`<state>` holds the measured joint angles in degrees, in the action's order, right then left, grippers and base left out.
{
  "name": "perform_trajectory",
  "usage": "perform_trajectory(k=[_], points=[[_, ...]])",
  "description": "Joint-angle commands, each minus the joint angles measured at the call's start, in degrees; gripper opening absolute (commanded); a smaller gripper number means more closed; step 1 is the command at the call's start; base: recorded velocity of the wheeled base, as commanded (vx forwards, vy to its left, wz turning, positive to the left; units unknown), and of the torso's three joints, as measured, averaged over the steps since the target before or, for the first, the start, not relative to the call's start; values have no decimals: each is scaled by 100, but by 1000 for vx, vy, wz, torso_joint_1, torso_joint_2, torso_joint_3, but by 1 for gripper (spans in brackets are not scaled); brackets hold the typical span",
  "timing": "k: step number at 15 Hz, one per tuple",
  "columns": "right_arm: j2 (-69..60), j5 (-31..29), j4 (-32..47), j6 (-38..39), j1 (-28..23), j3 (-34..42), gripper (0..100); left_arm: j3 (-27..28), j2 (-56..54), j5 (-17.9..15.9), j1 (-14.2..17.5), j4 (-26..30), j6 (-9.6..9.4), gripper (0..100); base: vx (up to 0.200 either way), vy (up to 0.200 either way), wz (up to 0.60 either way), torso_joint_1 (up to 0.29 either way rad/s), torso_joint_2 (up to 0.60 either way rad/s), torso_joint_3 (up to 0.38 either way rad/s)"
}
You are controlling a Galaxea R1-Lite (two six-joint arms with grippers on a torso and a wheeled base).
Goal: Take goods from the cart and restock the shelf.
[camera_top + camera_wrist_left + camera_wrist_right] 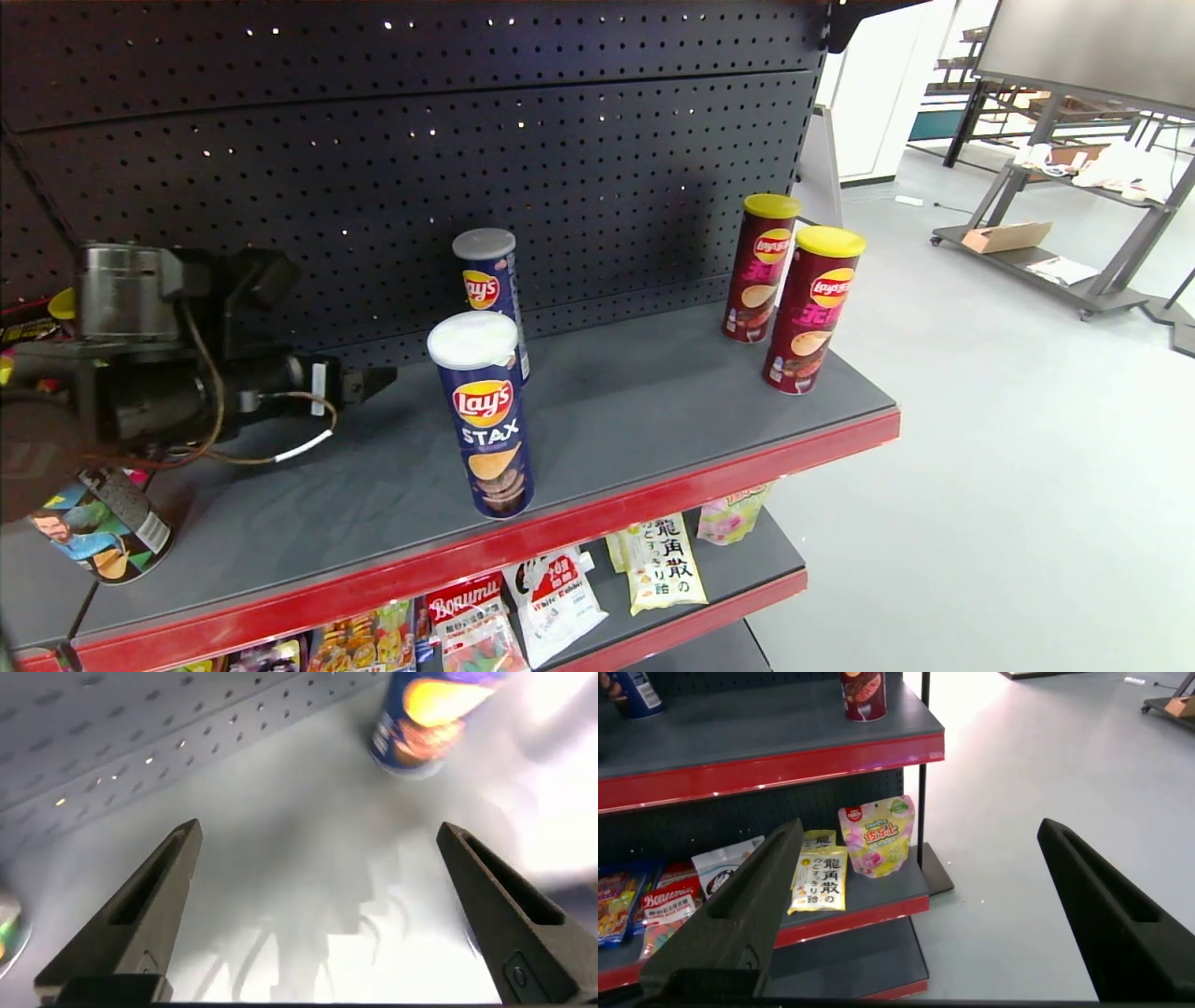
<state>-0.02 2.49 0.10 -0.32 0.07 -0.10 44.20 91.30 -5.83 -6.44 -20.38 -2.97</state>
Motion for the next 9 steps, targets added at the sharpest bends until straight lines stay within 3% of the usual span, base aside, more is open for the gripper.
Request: perform_trajectory(k=[1, 4, 9], points=[[2, 6, -1, -3, 1, 1, 100, -870, -2590, -393, 195, 1230, -1, 100, 0, 0, 0, 0, 0, 0], [2, 6, -1, -3, 1, 1, 100, -905, -4471, -551, 204, 2513, -1, 100, 0, 0, 0, 0, 0, 0], [2, 6, -1, -3, 1, 1, 100, -1625, -6229, -692, 195, 2627, 51, 100, 0, 0, 0, 0, 0, 0]])
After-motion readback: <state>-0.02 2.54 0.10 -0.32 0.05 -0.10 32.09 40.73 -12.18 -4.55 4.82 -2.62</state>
